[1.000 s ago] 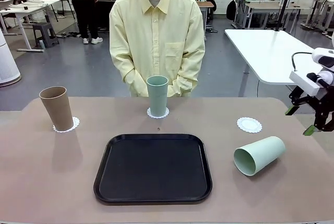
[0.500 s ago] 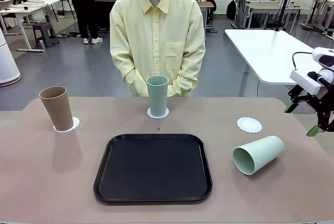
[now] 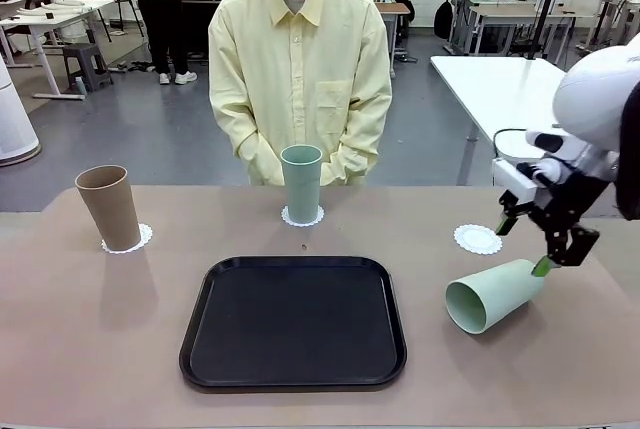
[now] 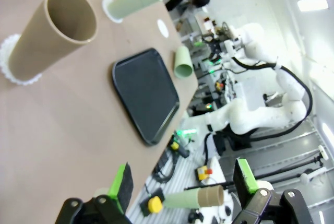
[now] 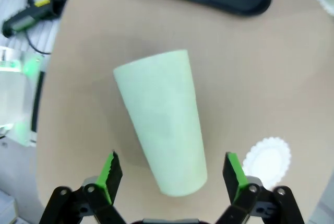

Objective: Place coasters on the table and set cups on them.
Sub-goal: Take one Reusable plastic cup from the Flat Tray and place it on a coaster set by the human.

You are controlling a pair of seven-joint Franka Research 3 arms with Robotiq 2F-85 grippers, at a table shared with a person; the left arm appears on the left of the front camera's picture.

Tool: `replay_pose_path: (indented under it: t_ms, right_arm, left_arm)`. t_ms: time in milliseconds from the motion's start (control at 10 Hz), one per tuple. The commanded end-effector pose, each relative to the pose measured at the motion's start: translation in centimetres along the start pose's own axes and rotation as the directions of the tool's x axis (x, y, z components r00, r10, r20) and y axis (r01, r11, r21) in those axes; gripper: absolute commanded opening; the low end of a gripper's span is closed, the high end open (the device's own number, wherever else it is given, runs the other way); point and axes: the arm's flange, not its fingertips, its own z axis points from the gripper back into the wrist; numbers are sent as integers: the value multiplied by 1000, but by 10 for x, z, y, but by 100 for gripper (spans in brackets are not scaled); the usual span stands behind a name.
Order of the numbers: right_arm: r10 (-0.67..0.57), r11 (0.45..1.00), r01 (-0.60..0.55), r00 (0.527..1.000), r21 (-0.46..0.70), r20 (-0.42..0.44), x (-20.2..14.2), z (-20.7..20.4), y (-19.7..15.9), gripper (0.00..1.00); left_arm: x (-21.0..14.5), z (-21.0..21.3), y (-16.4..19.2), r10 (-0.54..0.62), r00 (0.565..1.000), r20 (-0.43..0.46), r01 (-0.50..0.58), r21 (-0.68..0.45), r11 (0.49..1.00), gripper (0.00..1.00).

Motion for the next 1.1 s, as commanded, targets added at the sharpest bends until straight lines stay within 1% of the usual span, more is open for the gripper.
replay_pose_path:
  t_ms: [0,200,400,700,900,1000]
  right_arm:
    - [-9,1000,9,1000,24,-19,10,-22,-9,100]
    - [-5,997,9,999,73,-50,12,-34,-12,100]
    - [-10,995,16,998,98,-69,10,-33,-8,100]
    - [-26,994,35,996,107,-90,-1,-41,-6,100]
    - [-26,993,36,996,112,-89,-6,-48,-8,100]
    - [-25,993,33,997,115,-73,-5,-48,-7,100]
  left_arm:
    - [1,0,-3,13,1000,10,-14,5,1000,100]
    - [1,0,-3,13,1000,10,-14,5,1000,100]
    - [1,0,-3,13,1000,10,-14,5,1000,100]
    - [1,0,-3,13,1000,10,-14,5,1000,100]
    - [1,0,-3,13,1000,10,-14,5,1000,100]
    - [1,0,-3,13,1000,10,-14,5,1000,100]
